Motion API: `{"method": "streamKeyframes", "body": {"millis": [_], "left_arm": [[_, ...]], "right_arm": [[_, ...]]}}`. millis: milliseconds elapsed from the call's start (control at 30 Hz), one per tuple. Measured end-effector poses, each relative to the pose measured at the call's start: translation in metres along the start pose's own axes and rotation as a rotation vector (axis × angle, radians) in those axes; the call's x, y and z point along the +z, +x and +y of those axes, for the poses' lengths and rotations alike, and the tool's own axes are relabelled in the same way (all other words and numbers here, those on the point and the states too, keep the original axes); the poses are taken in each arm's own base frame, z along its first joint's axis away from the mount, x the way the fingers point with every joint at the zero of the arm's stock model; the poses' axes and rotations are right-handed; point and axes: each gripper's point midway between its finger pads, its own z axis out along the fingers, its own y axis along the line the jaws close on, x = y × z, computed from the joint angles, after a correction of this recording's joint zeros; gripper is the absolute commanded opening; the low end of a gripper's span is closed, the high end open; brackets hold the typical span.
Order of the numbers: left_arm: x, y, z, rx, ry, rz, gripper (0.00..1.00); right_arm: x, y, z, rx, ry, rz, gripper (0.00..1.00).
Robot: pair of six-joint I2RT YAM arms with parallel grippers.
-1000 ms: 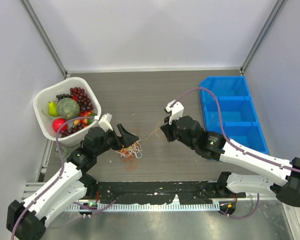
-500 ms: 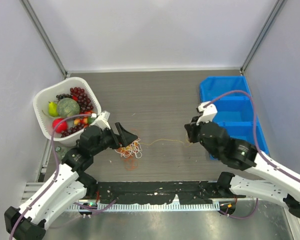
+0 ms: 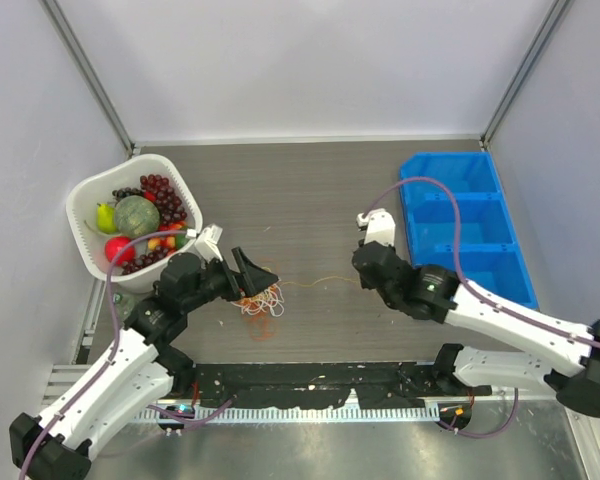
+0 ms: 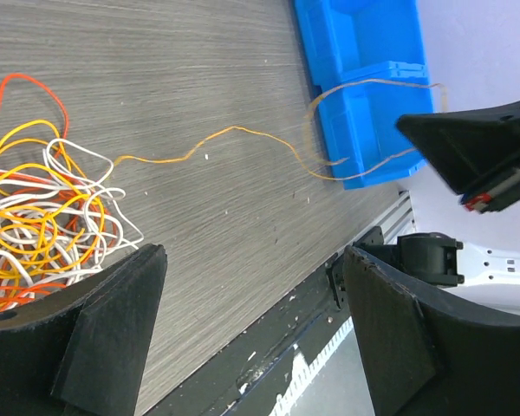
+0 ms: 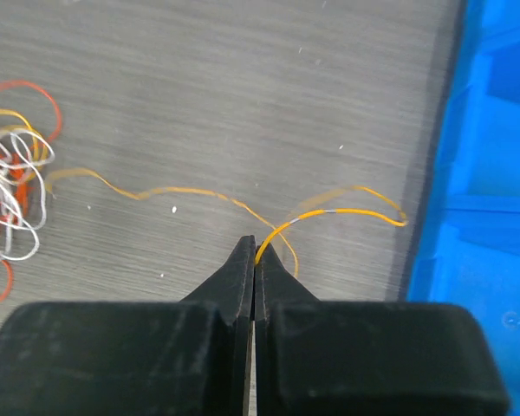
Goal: Untangle the cables
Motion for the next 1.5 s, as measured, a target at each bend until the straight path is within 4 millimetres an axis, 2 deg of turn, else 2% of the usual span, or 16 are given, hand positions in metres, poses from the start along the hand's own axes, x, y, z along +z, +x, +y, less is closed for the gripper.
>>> {"method": "streamKeyframes", "body": {"millis": [67, 200, 267, 367, 433, 500, 567, 667, 733, 833, 967, 1067, 1133, 1200, 1333, 1500], "left_arm": [[0.0, -0.001, -0.001, 0.003, 0.006, -0.007, 0.85], [0.011, 0.008, 0.009, -0.015, -0.009, 0.027, 0.83], [0.02, 0.014, 0.014, -0.037, -0.021, 0.065, 0.82], [0.032, 0.025, 0.024, -0.064, -0.049, 0.128, 0.82], [0.033, 0.027, 0.024, -0.067, -0.048, 0.141, 0.82], [0.032, 0.025, 0.021, -0.062, -0.035, 0.133, 0.83], [0.03, 0.022, 0.017, -0.055, -0.019, 0.118, 0.82], [0.025, 0.017, 0.011, -0.039, 0.004, 0.092, 0.82], [0.021, 0.016, 0.009, -0.031, 0.009, 0.082, 0.83], [0.016, 0.015, 0.007, -0.026, 0.011, 0.074, 0.83], [0.008, 0.012, 0.003, -0.016, 0.03, 0.041, 0.83], [0.006, 0.01, 0.002, -0.012, 0.033, 0.031, 0.83], [0.007, 0.011, 0.003, -0.014, 0.028, 0.035, 0.83], [0.008, 0.012, 0.004, -0.016, 0.024, 0.039, 0.83], [0.009, 0.013, 0.005, -0.018, 0.02, 0.044, 0.83], [0.008, 0.013, 0.005, -0.016, 0.021, 0.043, 0.83]], "right_arm": [[-0.015, -0.012, -0.011, 0.01, 0.0, -0.043, 0.02], [-0.063, -0.064, -0.026, 0.119, -0.086, -0.232, 0.02], [-0.083, -0.083, -0.033, 0.171, -0.12, -0.311, 0.02], [-0.092, -0.097, -0.033, 0.206, -0.144, -0.359, 0.02], [-0.078, -0.092, -0.021, 0.19, -0.152, -0.332, 0.02], [-0.052, -0.073, 0.0, 0.16, -0.169, -0.267, 0.02], [-0.027, -0.047, 0.018, 0.132, -0.185, -0.192, 0.03], [0.016, 0.009, 0.044, 0.084, -0.211, -0.029, 0.05], [0.034, 0.036, 0.052, 0.07, -0.209, 0.068, 0.07], [0.057, 0.054, 0.047, 0.09, -0.172, 0.15, 0.11], [0.075, 0.067, 0.03, 0.112, -0.112, 0.212, 0.2], [0.079, 0.069, 0.028, 0.1, -0.098, 0.234, 0.52], [0.081, 0.065, 0.03, 0.087, -0.099, 0.235, 0.66], [0.085, 0.058, 0.032, 0.078, -0.097, 0.231, 0.71], [0.099, 0.047, 0.032, 0.083, -0.075, 0.237, 0.73], [0.123, 0.054, 0.023, 0.095, 0.013, 0.288, 0.74]]}}
